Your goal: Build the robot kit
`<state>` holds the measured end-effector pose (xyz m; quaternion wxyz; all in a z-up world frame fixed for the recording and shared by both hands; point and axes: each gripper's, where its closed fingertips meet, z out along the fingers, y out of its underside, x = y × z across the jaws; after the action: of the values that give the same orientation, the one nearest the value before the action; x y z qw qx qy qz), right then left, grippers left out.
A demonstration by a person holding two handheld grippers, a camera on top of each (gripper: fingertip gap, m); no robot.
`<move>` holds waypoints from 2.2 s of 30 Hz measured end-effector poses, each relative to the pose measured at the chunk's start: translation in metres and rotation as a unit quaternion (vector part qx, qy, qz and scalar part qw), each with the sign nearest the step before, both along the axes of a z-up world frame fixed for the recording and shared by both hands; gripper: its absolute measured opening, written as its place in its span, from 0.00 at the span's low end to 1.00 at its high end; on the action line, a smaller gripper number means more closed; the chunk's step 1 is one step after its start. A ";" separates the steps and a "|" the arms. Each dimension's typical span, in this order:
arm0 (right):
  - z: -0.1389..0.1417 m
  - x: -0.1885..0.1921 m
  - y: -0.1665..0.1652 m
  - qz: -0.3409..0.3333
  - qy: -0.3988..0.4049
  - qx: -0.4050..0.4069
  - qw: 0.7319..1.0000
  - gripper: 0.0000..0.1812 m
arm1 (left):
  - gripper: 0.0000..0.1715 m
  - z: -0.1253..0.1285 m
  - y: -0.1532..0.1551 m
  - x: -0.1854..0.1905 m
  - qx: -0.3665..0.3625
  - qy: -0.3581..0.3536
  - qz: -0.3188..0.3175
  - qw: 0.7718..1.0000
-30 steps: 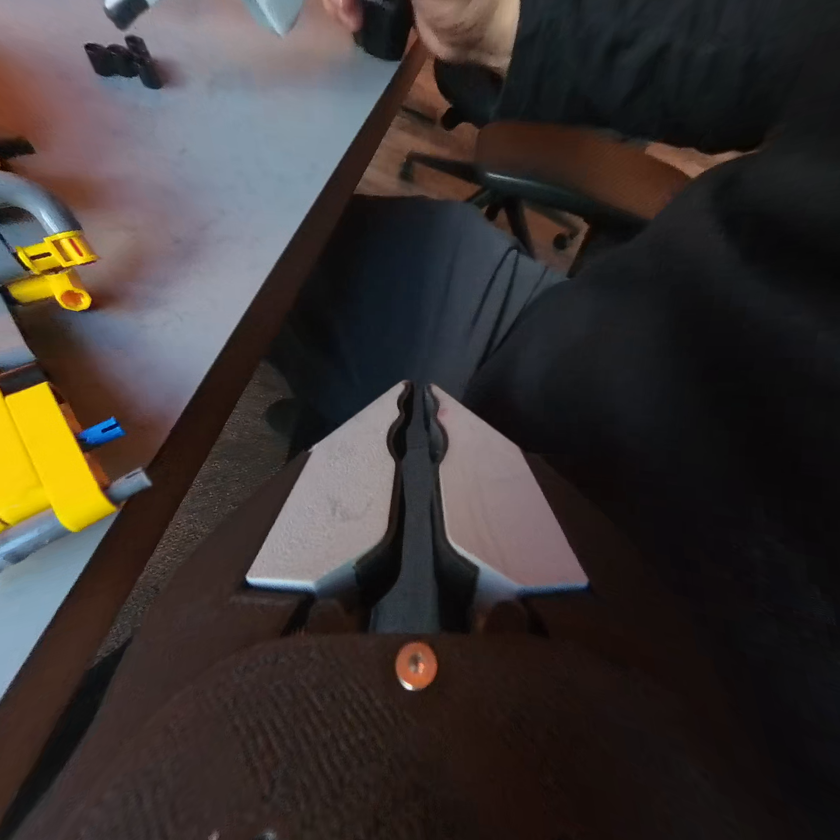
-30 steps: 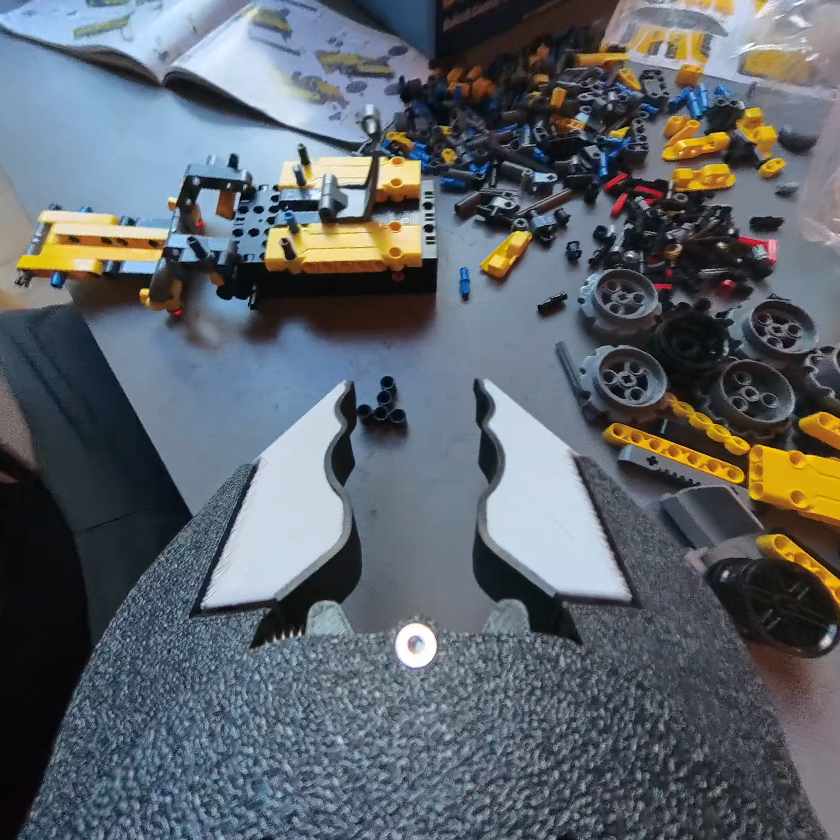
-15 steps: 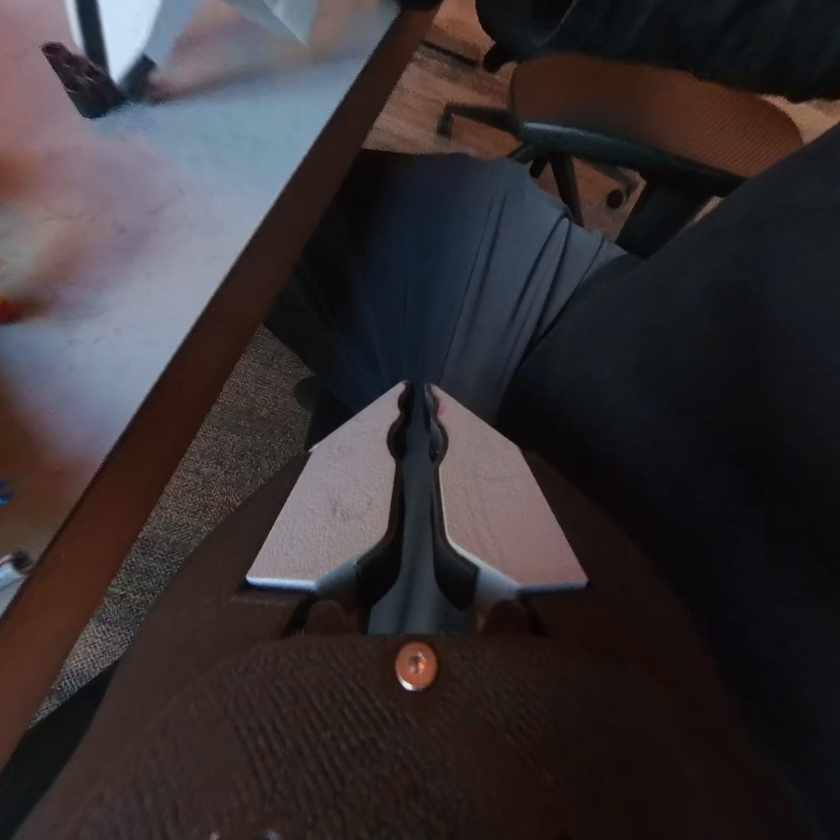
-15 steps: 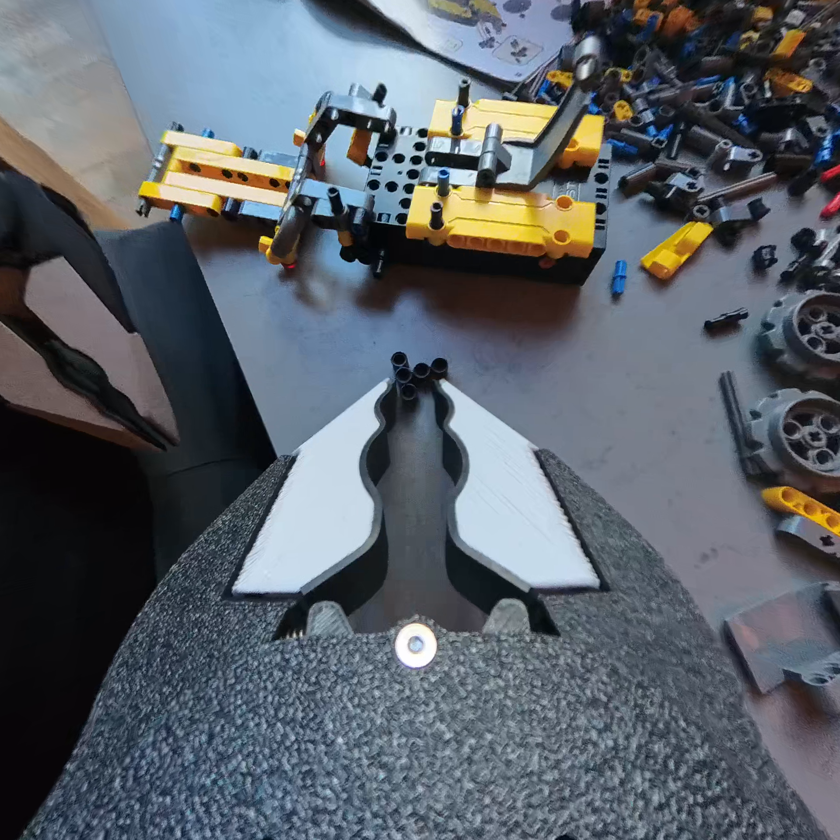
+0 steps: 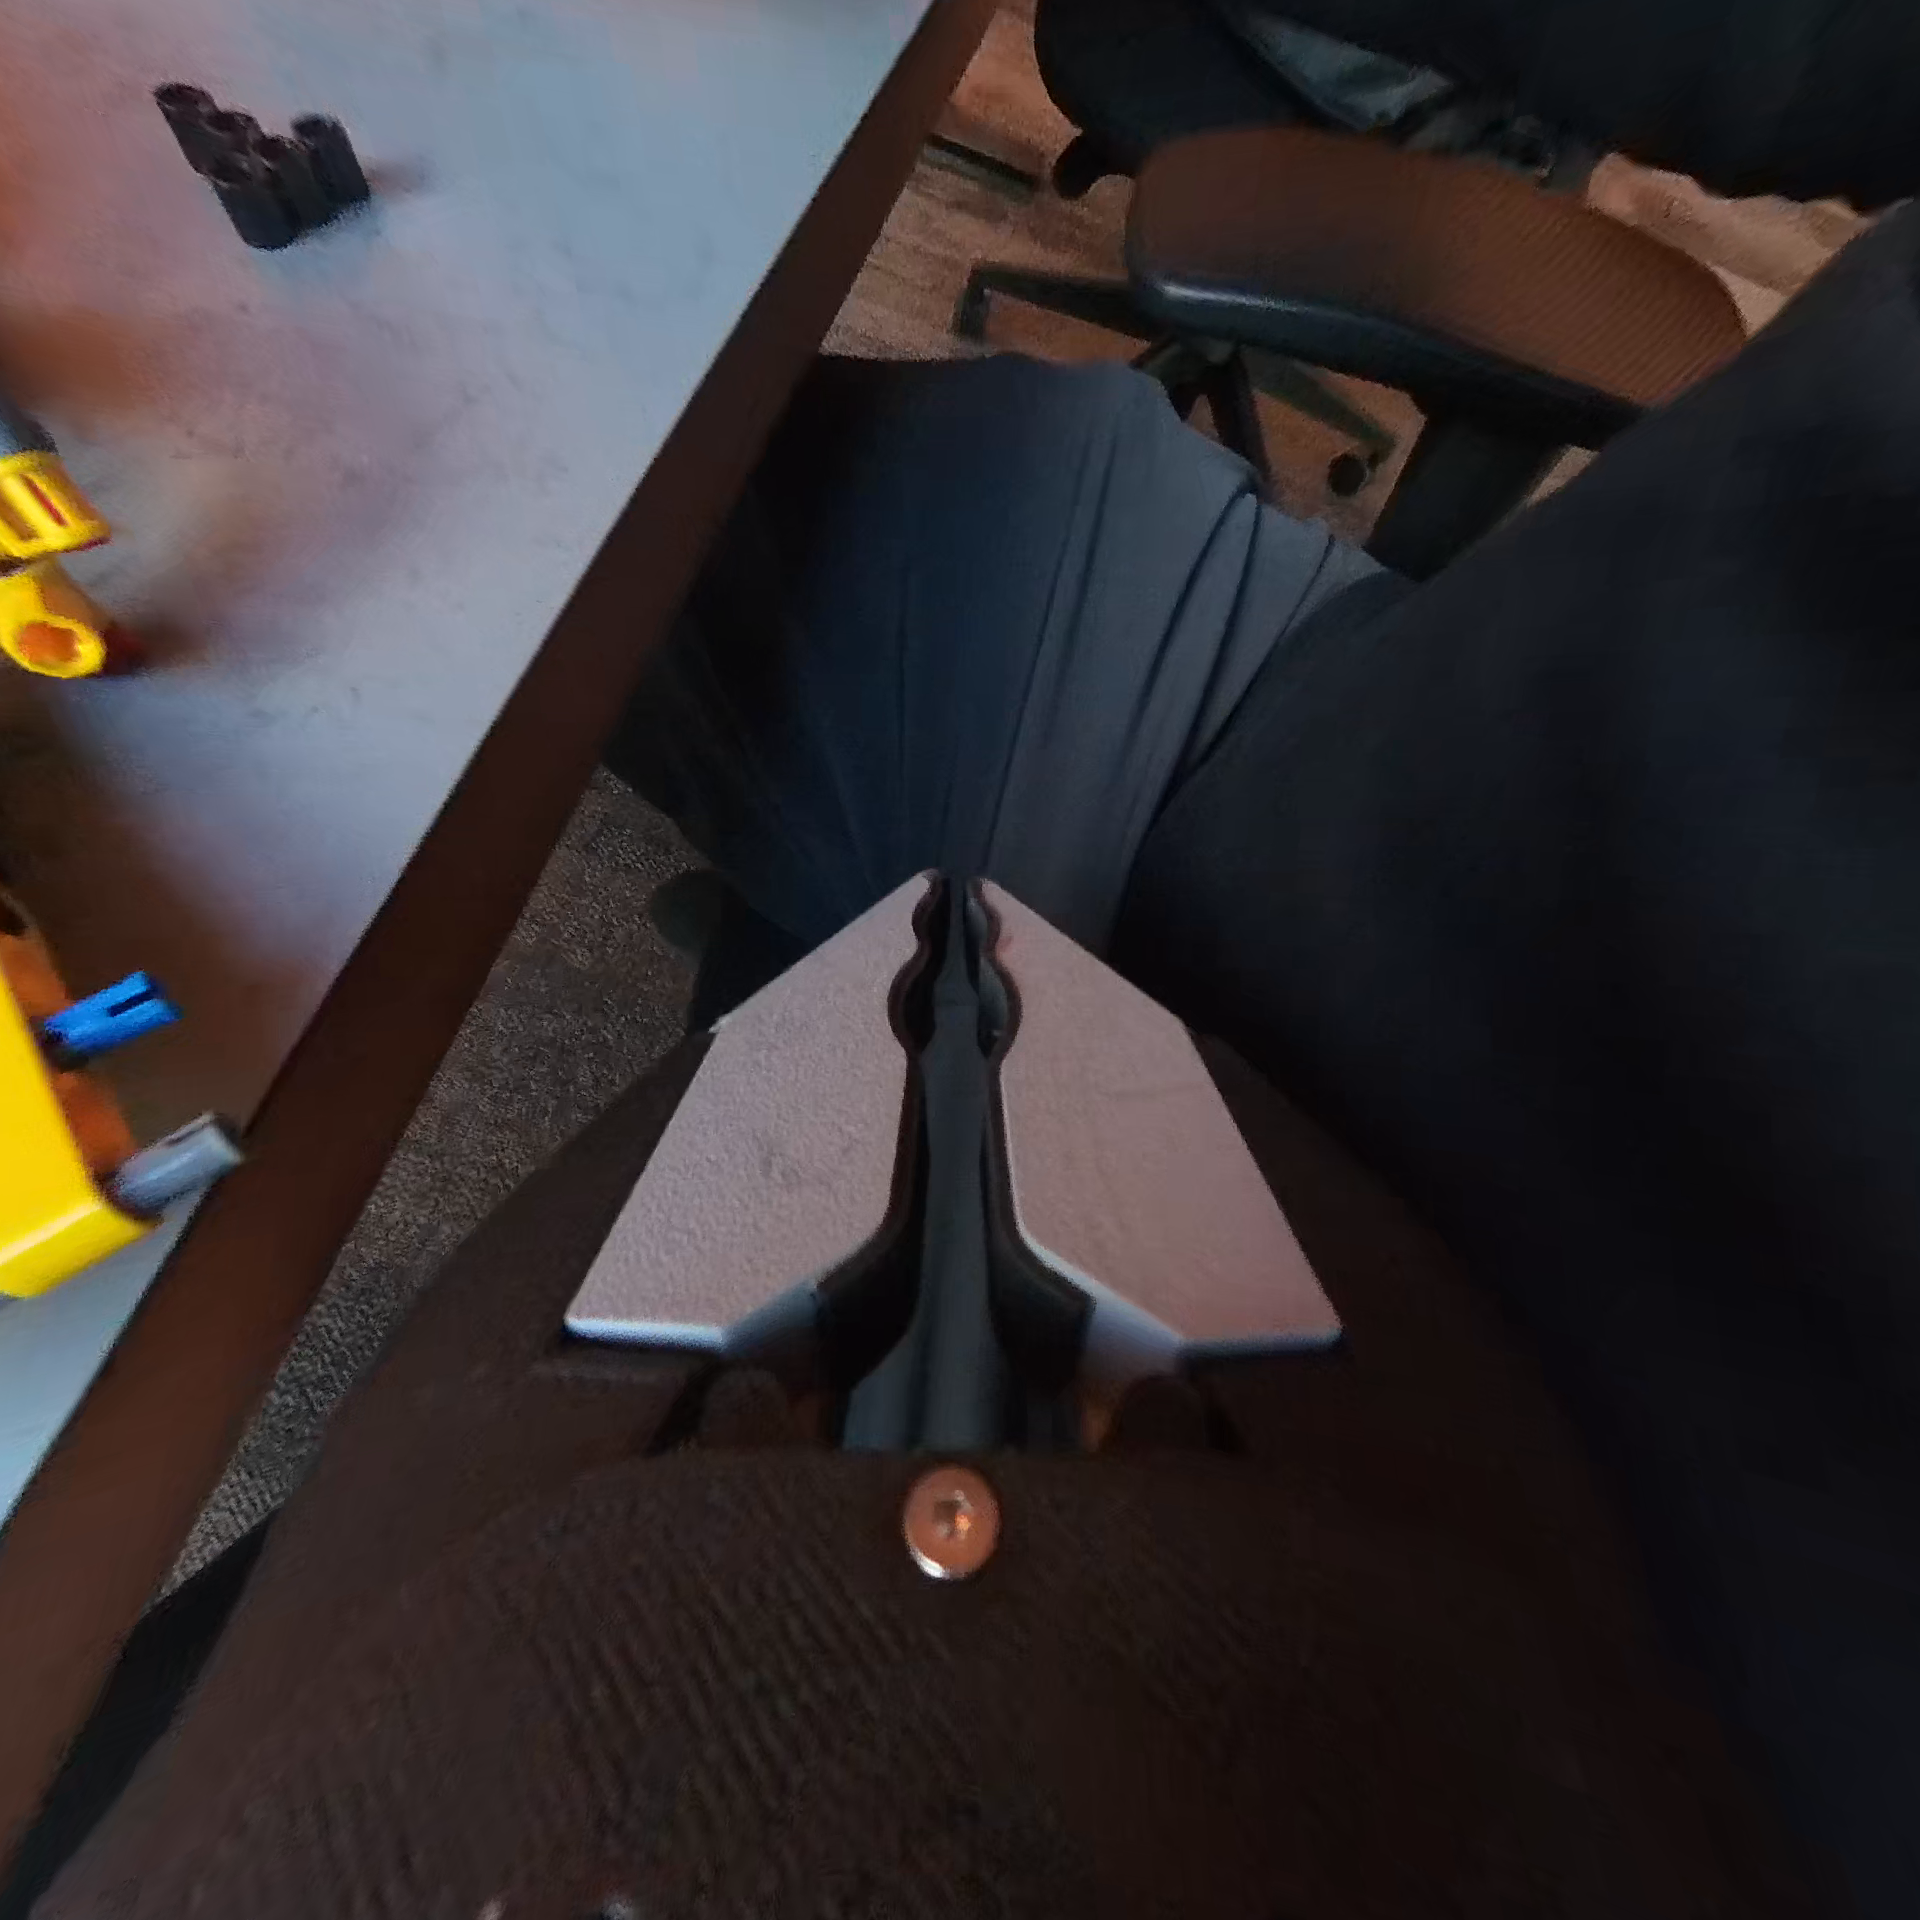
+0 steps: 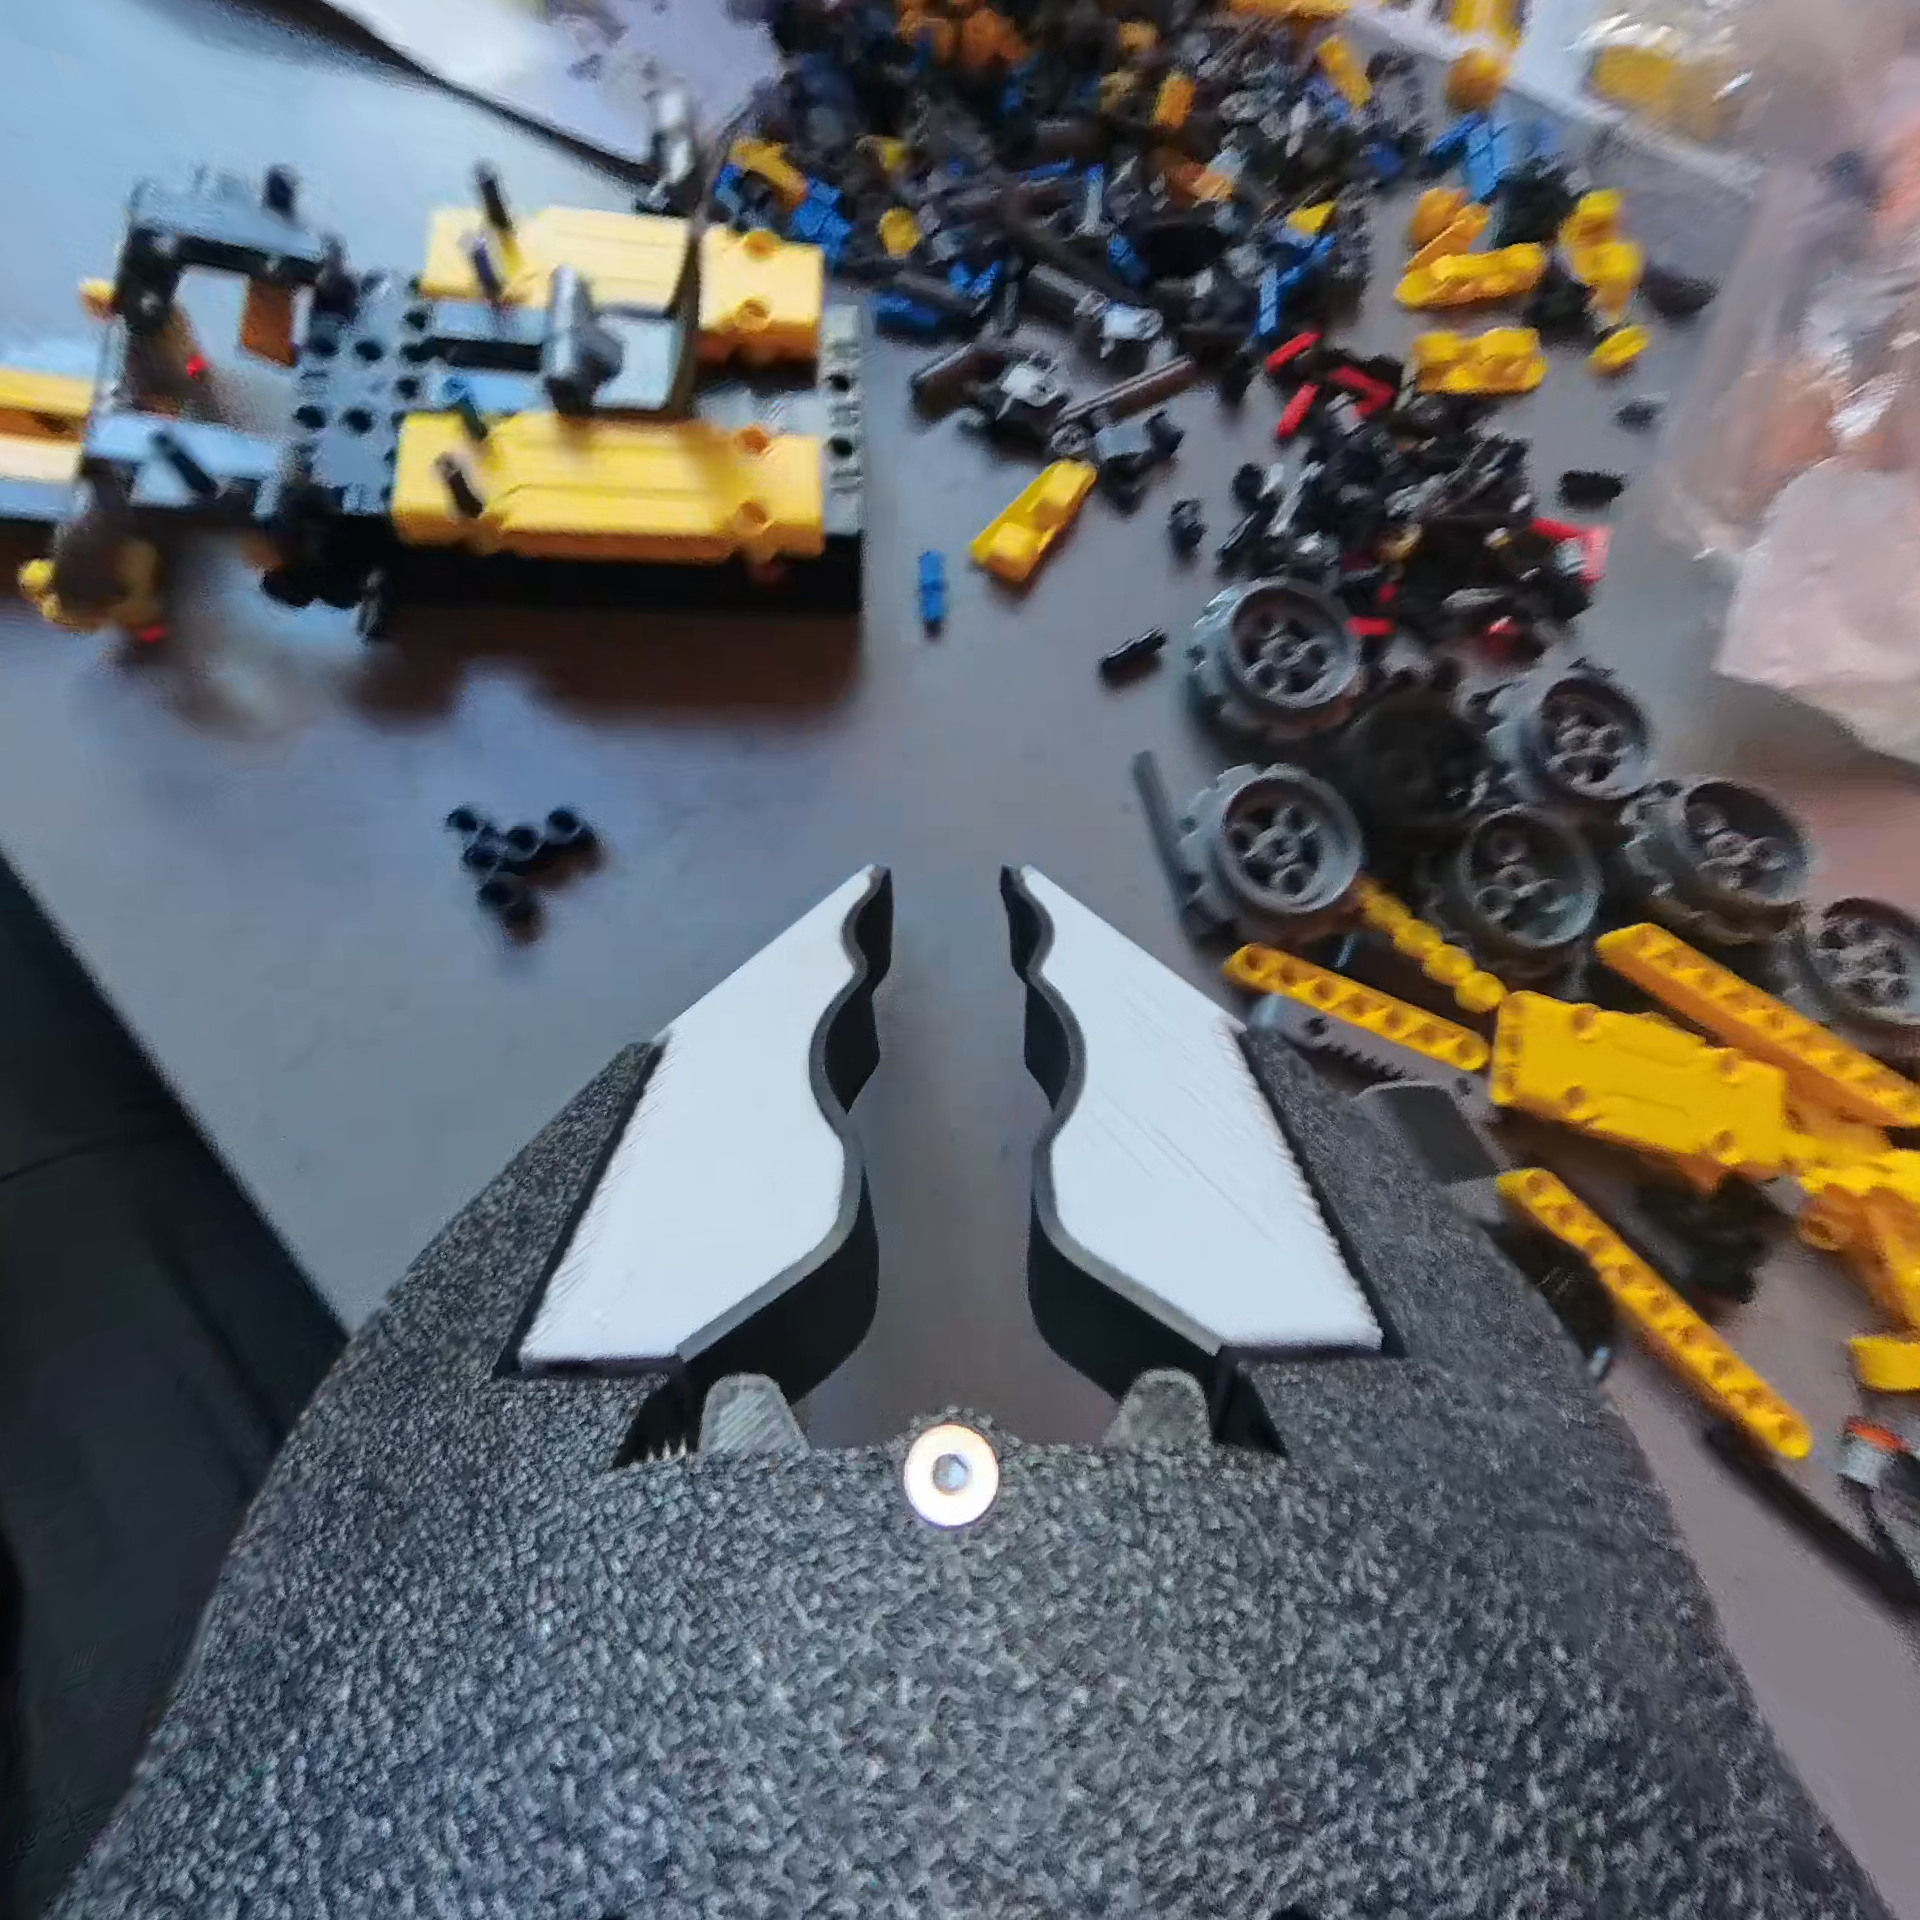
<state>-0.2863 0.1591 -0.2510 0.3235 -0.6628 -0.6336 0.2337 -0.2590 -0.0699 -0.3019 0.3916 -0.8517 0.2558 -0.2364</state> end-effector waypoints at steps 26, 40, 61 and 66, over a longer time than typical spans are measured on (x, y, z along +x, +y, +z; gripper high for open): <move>-0.007 -0.144 0.010 0.104 -0.070 -0.059 0.990 0.12 | 0.04 0.051 0.024 -0.058 0.138 -0.039 0.121 0.982; -0.015 -0.151 0.024 0.080 -0.112 -0.064 0.988 0.11 | 0.03 0.057 0.014 -0.049 0.134 -0.049 0.093 0.985; 0.001 -0.162 0.031 0.088 -0.098 -0.049 0.990 0.10 | 0.03 0.057 0.014 -0.059 0.112 -0.080 0.116 0.984; -0.016 -0.149 0.028 0.111 -0.151 -0.042 0.981 0.09 | 0.03 0.054 0.014 -0.058 0.111 -0.069 0.115 0.985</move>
<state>-0.4349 0.1866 -0.2675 0.1682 -0.6292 -0.7344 0.1911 -0.3173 -0.0559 -0.2479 0.5249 -0.8083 0.1536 -0.2180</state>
